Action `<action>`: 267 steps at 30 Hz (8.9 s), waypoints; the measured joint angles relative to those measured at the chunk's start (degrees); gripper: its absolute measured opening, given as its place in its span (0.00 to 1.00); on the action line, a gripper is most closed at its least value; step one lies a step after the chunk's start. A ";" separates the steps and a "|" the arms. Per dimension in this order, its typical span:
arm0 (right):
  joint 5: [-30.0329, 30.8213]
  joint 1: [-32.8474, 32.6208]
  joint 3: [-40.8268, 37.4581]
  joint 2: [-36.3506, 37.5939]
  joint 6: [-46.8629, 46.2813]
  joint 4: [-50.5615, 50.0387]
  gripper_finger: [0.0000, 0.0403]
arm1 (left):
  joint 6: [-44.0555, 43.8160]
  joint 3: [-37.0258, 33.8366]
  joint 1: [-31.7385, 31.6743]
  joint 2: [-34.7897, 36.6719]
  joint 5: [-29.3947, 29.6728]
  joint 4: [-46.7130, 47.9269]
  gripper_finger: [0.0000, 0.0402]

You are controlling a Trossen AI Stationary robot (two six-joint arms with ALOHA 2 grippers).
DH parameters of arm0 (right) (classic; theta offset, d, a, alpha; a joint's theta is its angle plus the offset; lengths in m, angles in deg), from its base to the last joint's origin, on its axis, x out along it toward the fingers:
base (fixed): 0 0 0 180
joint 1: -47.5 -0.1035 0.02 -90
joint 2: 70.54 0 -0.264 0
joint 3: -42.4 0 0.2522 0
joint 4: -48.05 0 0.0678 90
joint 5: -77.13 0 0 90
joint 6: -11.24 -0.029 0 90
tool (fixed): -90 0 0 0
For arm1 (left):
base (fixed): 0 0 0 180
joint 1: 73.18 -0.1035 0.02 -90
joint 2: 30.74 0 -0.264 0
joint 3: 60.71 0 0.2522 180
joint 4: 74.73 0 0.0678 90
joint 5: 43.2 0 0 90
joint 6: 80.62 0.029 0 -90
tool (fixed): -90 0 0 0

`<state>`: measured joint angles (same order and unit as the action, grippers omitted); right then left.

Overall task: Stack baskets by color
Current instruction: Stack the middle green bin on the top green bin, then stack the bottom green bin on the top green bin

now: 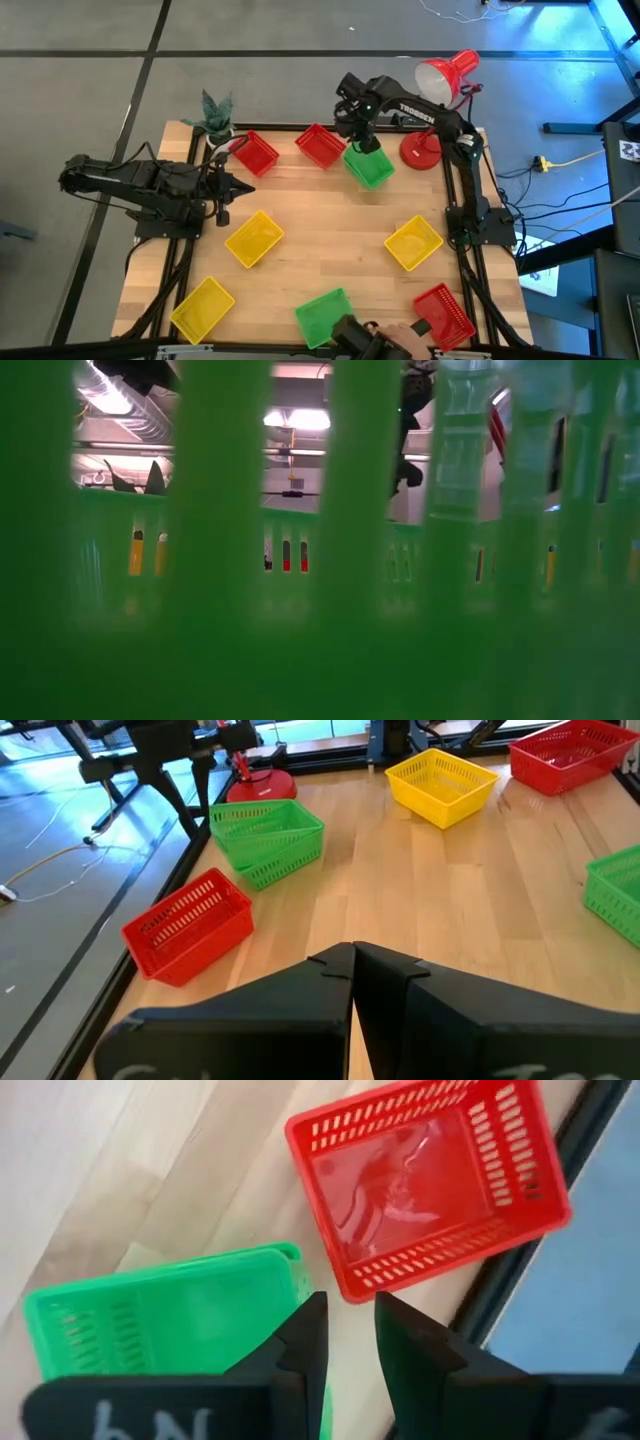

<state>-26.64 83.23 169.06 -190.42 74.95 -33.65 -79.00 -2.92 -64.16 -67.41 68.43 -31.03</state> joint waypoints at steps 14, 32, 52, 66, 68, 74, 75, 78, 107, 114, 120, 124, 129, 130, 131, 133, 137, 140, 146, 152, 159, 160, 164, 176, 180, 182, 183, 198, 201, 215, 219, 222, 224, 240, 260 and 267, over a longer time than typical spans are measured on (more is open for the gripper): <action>-1.17 0.13 -0.85 -1.75 -1.66 -2.84 0.21 | -0.10 0.02 0.01 -0.02 0.00 0.00 0.00; 0.60 0.06 -0.87 -5.55 -1.97 -1.82 0.13 | -0.10 0.02 0.00 -0.02 0.01 0.00 0.00; 1.73 -0.68 2.69 -5.17 -3.17 -8.37 0.00 | -0.02 0.02 -0.01 -0.02 0.02 0.00 0.00; 1.72 -0.68 0.34 -5.20 -0.57 -7.99 0.08 | -0.06 0.02 0.01 -0.02 0.01 0.00 0.00; 1.70 -0.68 -0.08 -5.20 -0.60 -8.05 0.08 | -0.06 0.01 0.00 -0.02 0.02 -0.01 0.00; 1.90 -0.68 -0.37 -5.20 -1.78 -7.16 0.08 | -0.07 0.01 0.01 -0.02 0.01 0.00 0.00; 2.22 -0.68 -0.37 -5.20 -2.14 -7.14 0.09 | -0.06 0.00 0.01 -0.02 0.00 0.00 0.00; 2.96 -0.68 -0.37 -5.20 -3.76 -7.13 0.09 | -0.06 0.02 0.00 -0.02 0.01 0.00 0.00; 3.64 -0.72 -0.37 -5.22 -10.98 -5.72 0.24 | -0.10 0.02 0.01 -0.02 0.00 0.00 0.00; 3.65 -1.09 2.05 -5.26 -12.99 -9.92 0.24 | -0.03 0.00 -0.01 -0.02 0.00 0.00 0.00; -2.84 -3.07 12.46 -5.28 -16.70 -22.34 0.24 | -0.01 0.02 0.00 -0.02 -0.25 0.02 0.00; -9.23 -5.80 18.13 -3.46 -21.13 -22.17 0.24 | -0.01 0.02 -0.01 0.00 -3.06 0.06 0.00; -10.93 -12.49 22.16 -0.05 -24.94 -21.86 0.24 | -0.04 0.01 0.01 0.00 -9.36 0.72 0.00; -10.91 -14.05 21.86 1.00 -26.01 -21.69 0.24 | -0.06 0.02 0.01 0.00 -10.58 1.01 0.00; -10.91 -15.75 21.70 2.12 -26.34 -21.87 0.24 | -0.06 0.00 0.01 0.00 -11.78 1.12 0.00; -10.93 -19.16 21.75 3.68 -28.81 -22.06 0.24 | -0.01 0.02 0.01 0.00 -13.99 1.16 0.00; -10.89 -26.10 21.70 5.21 -36.31 -22.05 0.24 | 0.01 0.01 0.01 0.00 -17.48 1.11 0.00; -10.98 -30.98 21.70 5.56 -44.37 -22.06 0.24 | 0.03 0.00 0.01 -0.02 -19.36 1.12 0.00; -10.08 -38.42 21.66 4.87 -60.35 -22.06 0.24 | 0.05 0.00 0.01 -0.02 -20.27 1.15 0.00; -5.86 -44.23 21.66 4.86 -62.05 -21.98 0.24 | 0.45 0.00 0.01 -0.02 -24.12 1.13 0.00; -0.89 -50.21 16.24 4.90 -56.51 -21.72 0.24 | 1.70 1.65 1.04 -0.48 -24.71 1.97 0.00; -0.84 -50.73 14.92 4.90 -56.71 -21.03 0.24 | 2.57 2.66 1.52 -0.88 -24.01 2.07 0.00; -0.73 -52.40 7.99 4.90 -60.37 -14.31 0.24 | 4.97 7.86 3.40 -3.08 -19.80 6.19 0.00; -0.65 -55.63 -13.11 4.90 -63.56 19.28 0.24 | 8.07 17.27 6.21 -8.66 -16.59 18.54 0.00; -0.63 -56.90 -18.87 4.89 -65.01 28.63 0.24 | 8.10 17.27 6.62 -8.50 -16.59 18.81 0.00; -0.15 -57.64 -21.39 4.88 -64.99 32.26 0.24 | 8.10 17.27 6.95 -8.55 -16.59 19.52 0.00; 0.43 -57.96 -22.52 4.88 -64.96 34.04 0.24 | 8.10 17.27 7.13 -8.55 -16.61 19.85 0.00; 5.34 -59.53 -26.99 4.88 -64.75 40.08 0.24 | 7.97 17.27 8.45 -8.55 -16.79 20.65 0.00; 5.30 -59.56 -26.99 4.86 -64.77 39.99 0.24 | 7.95 17.27 8.43 -8.55 -16.79 20.65 0.00; 5.15 -59.56 -26.99 -0.18 -63.30 40.23 0.24 | 7.91 17.27 8.42 -8.55 -16.79 20.63 0.00; 5.54 -59.54 -26.99 -0.89 -63.46 40.70 0.24 | 7.88 17.27 8.42 -8.55 -16.79 20.61 0.00; 7.34 -59.54 -26.99 -0.89 -65.69 42.08 0.20 | 7.83 17.27 8.42 -8.55 -16.79 20.61 0.00; 7.70 -59.54 -26.99 -0.89 -68.85 43.27 0.14 | 7.81 17.27 8.42 -8.52 -16.79 20.62 0.00; 17.26 -59.47 -17.22 -0.89 -95.67 36.07 0.01 | 7.89 17.27 8.42 -8.55 -16.79 20.63 0.00; 50.35 -56.48 12.60 0.21 -149.01 -21.75 0.00 | 11.91 17.29 8.43 -7.24 -16.79 25.01 0.00; 52.12 -48.34 9.41 0.94 -144.86 -22.11 0.00 | 14.21 17.29 8.41 -7.13 -16.64 24.60 0.00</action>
<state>25.48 34.88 178.47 -189.48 -69.91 -55.75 -64.79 14.37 -55.74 -74.53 51.78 -6.43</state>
